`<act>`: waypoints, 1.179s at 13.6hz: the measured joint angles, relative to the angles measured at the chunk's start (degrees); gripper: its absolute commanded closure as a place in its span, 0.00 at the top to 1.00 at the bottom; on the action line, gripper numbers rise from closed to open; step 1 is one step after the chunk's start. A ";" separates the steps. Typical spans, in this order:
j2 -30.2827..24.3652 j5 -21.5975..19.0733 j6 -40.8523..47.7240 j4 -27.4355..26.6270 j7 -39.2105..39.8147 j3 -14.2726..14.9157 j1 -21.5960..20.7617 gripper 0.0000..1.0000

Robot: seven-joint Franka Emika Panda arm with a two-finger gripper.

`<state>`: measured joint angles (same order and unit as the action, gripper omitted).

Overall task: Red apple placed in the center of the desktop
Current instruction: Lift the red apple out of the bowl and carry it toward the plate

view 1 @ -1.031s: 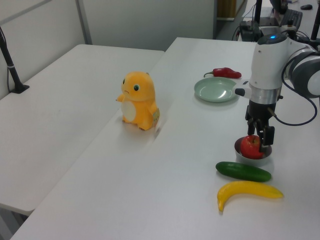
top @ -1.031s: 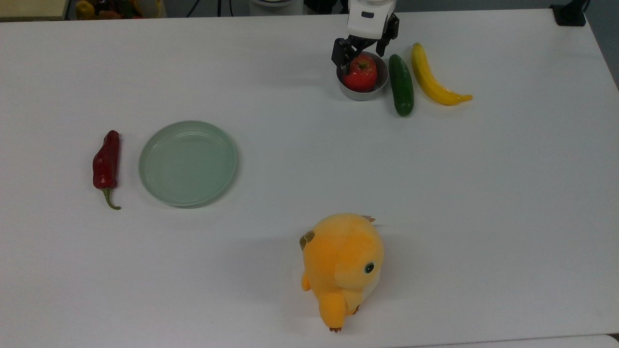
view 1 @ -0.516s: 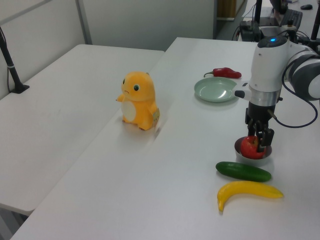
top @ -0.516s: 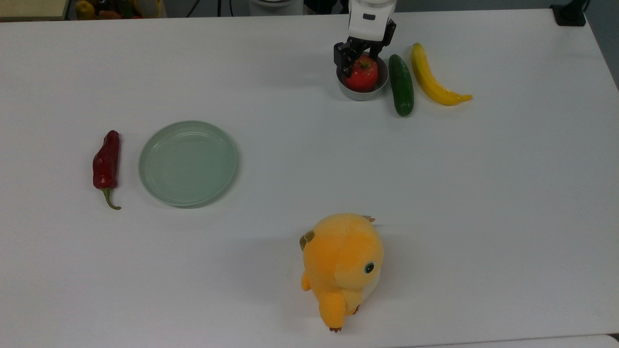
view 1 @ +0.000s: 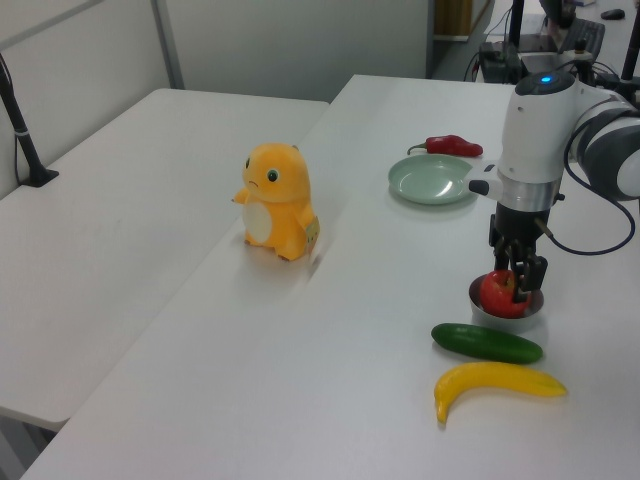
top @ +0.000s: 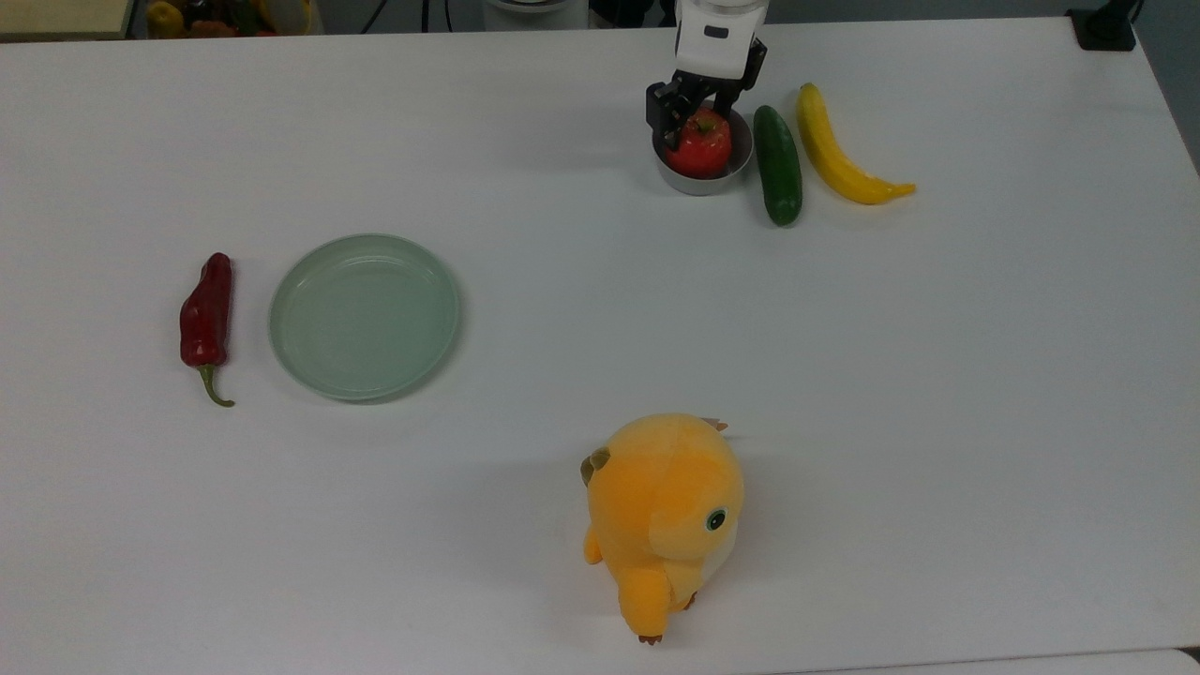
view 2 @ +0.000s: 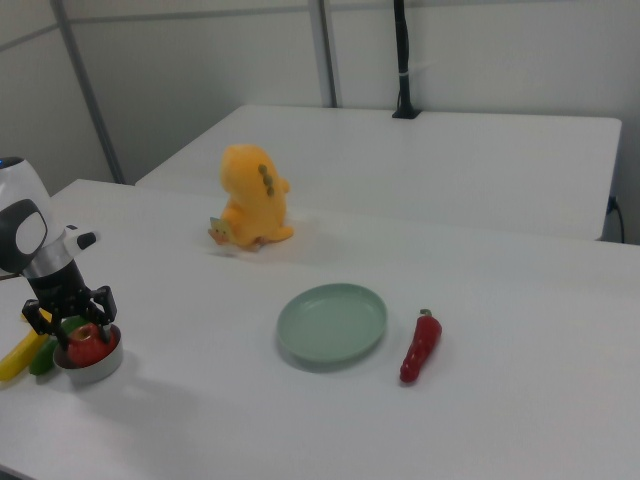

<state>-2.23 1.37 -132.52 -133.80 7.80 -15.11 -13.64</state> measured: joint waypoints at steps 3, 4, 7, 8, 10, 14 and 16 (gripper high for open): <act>-0.24 0.05 7.41 4.67 0.00 0.04 0.18 0.16; -0.48 0.05 10.36 7.28 0.00 0.07 0.48 0.16; -0.94 0.04 16.90 13.54 -0.01 0.98 1.48 0.16; -0.98 -0.06 18.32 15.35 0.00 1.85 1.59 0.16; -1.00 -0.80 20.89 19.17 0.03 4.08 1.69 0.16; -0.65 -1.37 22.78 23.99 0.42 7.67 1.86 0.16; 1.05 -2.62 22.79 27.15 1.31 10.31 1.95 0.16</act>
<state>-1.19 -1.26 -109.74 -106.65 9.11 -4.80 -11.68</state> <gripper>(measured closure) 0.282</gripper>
